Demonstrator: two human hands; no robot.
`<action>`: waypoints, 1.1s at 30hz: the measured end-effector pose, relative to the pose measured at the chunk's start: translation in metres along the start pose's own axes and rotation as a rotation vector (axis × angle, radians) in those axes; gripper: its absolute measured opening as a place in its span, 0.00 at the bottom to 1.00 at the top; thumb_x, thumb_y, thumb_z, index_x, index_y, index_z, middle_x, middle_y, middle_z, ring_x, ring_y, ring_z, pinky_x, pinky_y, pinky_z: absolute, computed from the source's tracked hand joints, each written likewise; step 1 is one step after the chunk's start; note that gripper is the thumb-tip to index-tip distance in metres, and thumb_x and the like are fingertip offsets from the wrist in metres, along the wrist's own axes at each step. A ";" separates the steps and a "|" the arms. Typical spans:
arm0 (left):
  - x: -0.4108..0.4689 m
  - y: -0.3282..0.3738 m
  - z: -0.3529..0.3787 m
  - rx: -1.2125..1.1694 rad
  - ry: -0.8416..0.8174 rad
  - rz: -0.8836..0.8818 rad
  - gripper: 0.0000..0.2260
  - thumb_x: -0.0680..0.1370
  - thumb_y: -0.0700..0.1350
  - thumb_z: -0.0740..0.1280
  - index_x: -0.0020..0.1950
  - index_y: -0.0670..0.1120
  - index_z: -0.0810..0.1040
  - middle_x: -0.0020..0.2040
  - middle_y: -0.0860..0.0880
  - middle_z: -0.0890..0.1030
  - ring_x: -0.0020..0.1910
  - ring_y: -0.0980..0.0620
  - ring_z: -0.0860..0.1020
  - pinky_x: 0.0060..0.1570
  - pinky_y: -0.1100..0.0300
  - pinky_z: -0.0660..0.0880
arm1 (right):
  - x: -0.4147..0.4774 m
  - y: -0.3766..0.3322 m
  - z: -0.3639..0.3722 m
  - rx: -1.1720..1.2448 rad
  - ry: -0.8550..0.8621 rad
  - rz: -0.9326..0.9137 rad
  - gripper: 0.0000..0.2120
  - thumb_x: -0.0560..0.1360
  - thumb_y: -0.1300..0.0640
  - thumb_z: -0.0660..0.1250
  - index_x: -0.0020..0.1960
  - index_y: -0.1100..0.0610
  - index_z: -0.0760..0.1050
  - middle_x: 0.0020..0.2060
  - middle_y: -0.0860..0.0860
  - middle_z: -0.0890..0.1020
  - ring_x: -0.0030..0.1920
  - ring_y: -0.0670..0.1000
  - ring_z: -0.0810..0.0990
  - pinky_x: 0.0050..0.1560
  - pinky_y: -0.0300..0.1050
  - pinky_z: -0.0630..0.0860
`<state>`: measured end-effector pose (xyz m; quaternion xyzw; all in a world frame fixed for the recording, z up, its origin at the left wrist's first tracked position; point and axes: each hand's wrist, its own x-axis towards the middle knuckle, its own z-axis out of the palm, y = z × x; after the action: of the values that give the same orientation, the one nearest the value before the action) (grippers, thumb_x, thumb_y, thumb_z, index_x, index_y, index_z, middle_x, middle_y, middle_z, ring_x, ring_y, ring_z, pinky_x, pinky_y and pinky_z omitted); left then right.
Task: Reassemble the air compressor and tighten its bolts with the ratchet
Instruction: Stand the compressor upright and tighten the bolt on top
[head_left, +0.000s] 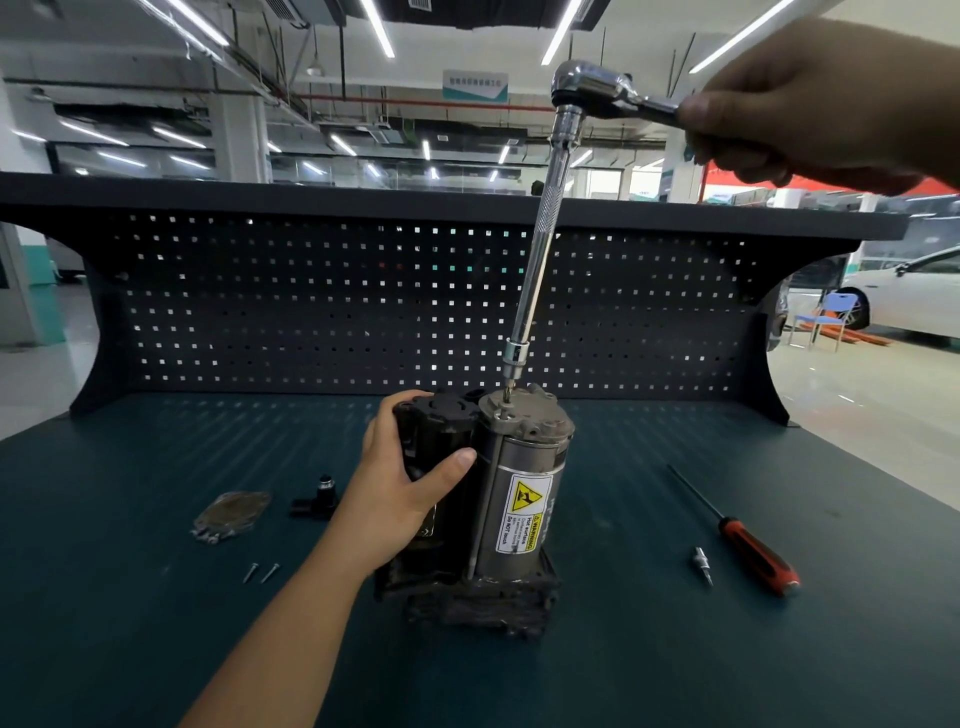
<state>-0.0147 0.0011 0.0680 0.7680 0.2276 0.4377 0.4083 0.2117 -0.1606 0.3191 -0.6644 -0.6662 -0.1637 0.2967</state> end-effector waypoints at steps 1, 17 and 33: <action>0.000 0.000 0.000 -0.002 0.000 0.001 0.22 0.62 0.67 0.65 0.52 0.75 0.60 0.63 0.53 0.71 0.58 0.60 0.72 0.50 0.66 0.68 | -0.001 -0.002 -0.001 -0.005 0.002 0.004 0.26 0.68 0.34 0.57 0.37 0.57 0.76 0.20 0.46 0.72 0.21 0.42 0.70 0.30 0.44 0.68; 0.004 0.001 0.002 0.014 0.020 -0.006 0.23 0.63 0.66 0.66 0.54 0.71 0.60 0.63 0.53 0.71 0.57 0.60 0.73 0.52 0.60 0.70 | -0.016 -0.001 -0.009 -0.049 0.016 0.056 0.26 0.68 0.34 0.57 0.37 0.56 0.77 0.21 0.45 0.74 0.21 0.42 0.72 0.33 0.46 0.71; 0.003 0.001 0.001 0.042 0.025 0.004 0.24 0.62 0.68 0.64 0.55 0.71 0.60 0.64 0.53 0.69 0.58 0.60 0.72 0.50 0.65 0.70 | -0.002 -0.020 -0.001 -0.084 -0.016 0.090 0.22 0.78 0.43 0.59 0.37 0.60 0.76 0.24 0.49 0.72 0.21 0.43 0.69 0.29 0.45 0.68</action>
<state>-0.0125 0.0019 0.0698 0.7714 0.2403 0.4434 0.3881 0.1921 -0.1645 0.3223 -0.7069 -0.6304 -0.1728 0.2704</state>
